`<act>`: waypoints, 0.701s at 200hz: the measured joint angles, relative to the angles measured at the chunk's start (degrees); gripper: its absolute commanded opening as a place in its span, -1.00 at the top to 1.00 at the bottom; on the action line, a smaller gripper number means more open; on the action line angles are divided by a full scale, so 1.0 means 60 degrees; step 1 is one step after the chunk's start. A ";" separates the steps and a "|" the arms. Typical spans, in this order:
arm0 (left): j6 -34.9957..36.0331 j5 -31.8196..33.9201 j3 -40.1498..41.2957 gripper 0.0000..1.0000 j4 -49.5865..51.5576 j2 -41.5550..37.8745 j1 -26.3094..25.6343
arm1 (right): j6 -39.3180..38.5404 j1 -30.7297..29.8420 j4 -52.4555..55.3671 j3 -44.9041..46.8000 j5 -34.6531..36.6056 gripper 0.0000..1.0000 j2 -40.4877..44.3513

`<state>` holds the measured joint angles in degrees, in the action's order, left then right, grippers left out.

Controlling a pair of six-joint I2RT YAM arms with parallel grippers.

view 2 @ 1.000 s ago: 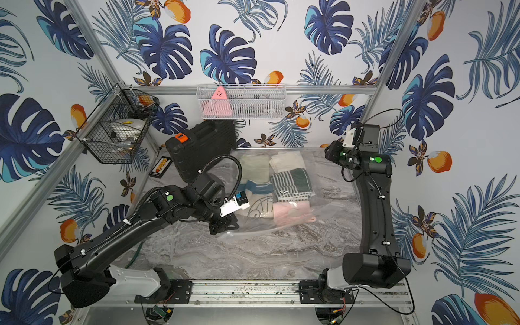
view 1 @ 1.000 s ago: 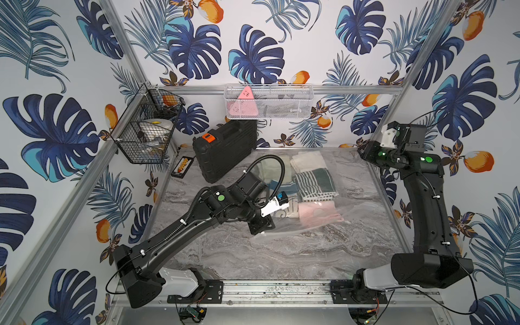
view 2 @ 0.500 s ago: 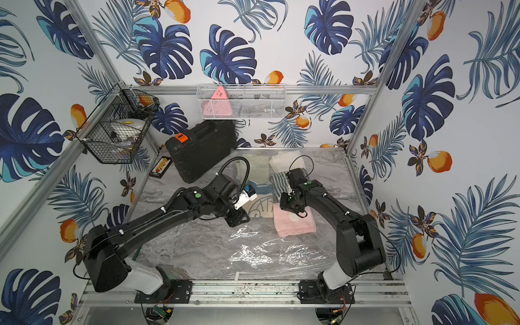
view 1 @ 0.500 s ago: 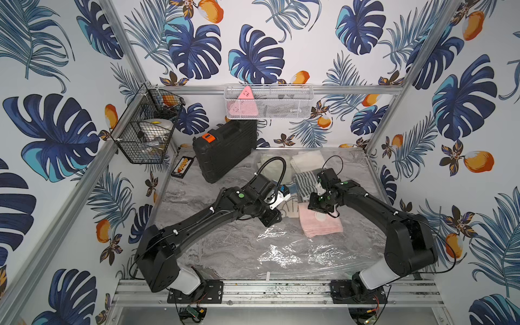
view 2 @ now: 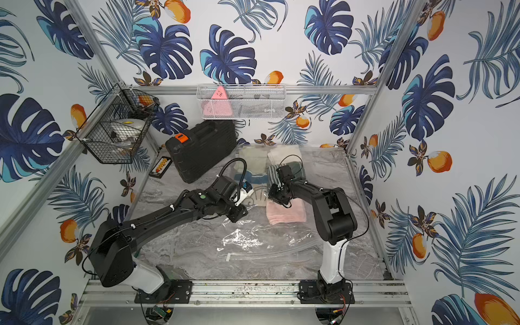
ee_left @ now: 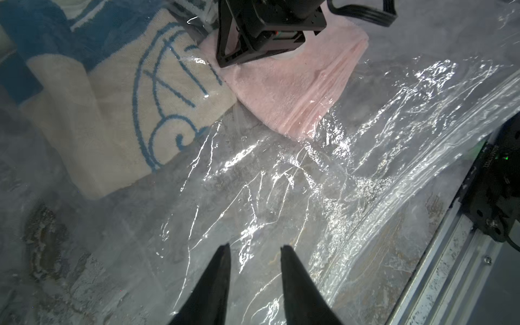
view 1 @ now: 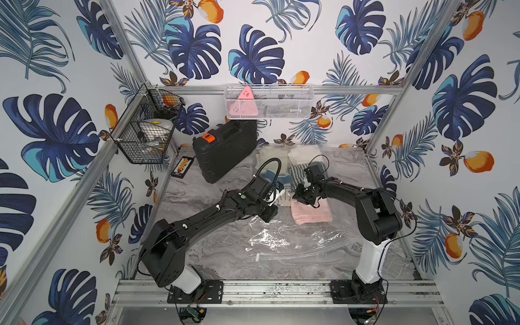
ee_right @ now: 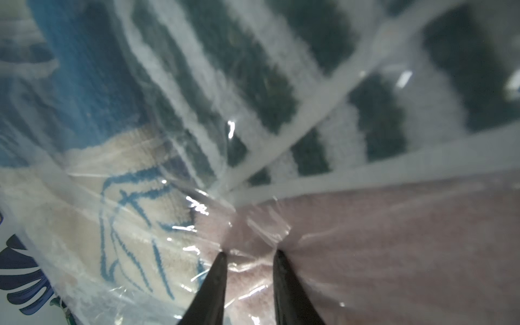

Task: Place the folded towel into the vacuum bag
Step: Adjust the vacuum bag at the center of the board, then reset both arms

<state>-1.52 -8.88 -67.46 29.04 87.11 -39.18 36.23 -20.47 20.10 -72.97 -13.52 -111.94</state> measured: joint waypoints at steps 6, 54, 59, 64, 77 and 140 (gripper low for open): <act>0.0000 0.0033 0.0004 0.28 -0.0022 -0.0109 0.0000 | -0.0168 0.0000 0.0124 -0.0084 0.0051 0.32 0.0055; 0.0029 0.0688 0.1523 0.05 -0.1592 -0.1861 0.0051 | -0.1792 0.0095 0.0721 0.0423 0.0605 -0.04 0.2688; 0.0026 0.0812 0.1730 0.01 -0.1818 -0.2033 0.0084 | -0.1967 0.0131 0.0721 0.0612 0.0645 -0.09 0.3031; 0.0026 0.0940 0.1920 -0.04 -0.2040 -0.2189 0.0117 | -0.2153 0.0178 0.0714 0.0871 0.0659 -0.15 0.3413; -0.0033 0.1362 0.2412 -0.25 -0.2710 -0.2575 0.0262 | -0.2492 0.0404 0.0579 0.1610 0.0703 -0.35 0.4277; -0.0769 0.5865 0.4794 -0.81 -0.5493 -0.2871 0.1351 | -0.3938 0.1621 -0.1960 0.5264 0.4029 -0.63 0.6739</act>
<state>-6.13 26.30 -38.70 -3.92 69.89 -31.07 12.60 -10.74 8.34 -41.39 10.66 -71.50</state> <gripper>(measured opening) 0.910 0.821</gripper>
